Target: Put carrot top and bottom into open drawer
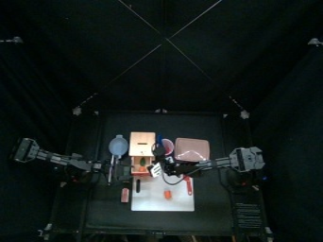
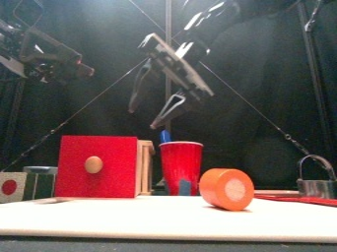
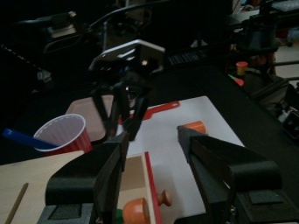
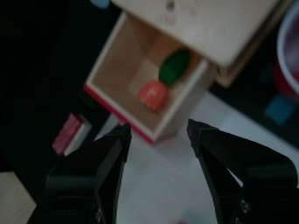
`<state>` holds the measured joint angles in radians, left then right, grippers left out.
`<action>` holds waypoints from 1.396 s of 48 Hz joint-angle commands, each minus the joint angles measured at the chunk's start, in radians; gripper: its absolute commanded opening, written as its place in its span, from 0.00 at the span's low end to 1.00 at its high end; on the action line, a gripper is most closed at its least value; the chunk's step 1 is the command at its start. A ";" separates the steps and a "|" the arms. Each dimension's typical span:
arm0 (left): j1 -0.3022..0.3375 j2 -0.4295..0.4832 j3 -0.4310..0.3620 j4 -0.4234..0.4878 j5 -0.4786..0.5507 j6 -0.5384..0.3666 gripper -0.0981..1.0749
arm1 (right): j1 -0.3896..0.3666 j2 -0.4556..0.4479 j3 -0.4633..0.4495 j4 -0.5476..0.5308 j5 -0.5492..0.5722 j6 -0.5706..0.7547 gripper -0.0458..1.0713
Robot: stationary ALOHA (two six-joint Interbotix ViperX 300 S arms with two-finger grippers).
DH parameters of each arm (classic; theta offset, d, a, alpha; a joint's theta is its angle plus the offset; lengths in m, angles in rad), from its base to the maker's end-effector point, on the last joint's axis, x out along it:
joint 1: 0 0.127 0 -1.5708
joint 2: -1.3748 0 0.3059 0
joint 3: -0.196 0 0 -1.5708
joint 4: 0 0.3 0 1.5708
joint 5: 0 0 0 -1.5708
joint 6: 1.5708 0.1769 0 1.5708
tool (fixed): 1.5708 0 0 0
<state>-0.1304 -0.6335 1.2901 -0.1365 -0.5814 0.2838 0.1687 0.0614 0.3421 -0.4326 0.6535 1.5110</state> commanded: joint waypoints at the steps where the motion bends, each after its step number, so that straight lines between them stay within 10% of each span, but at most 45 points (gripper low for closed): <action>1: 0.002 0.000 -0.012 0.000 -0.005 0.000 0.81 | 0.034 -0.051 0.031 0.120 0.051 0.000 0.83; 19: 0.018 0.002 -0.012 0.000 -0.005 0.002 0.81 | 0.109 0.055 0.054 0.336 -0.051 0.000 0.83; 67: 0.017 0.002 -0.008 0.002 -0.003 0.000 0.81 | 0.072 0.127 -0.014 0.216 -0.057 -0.003 0.69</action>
<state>-0.1135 -0.6335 1.2931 -0.1365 -0.5783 0.2838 0.2654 0.2500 0.3620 -0.1703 0.5983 1.5094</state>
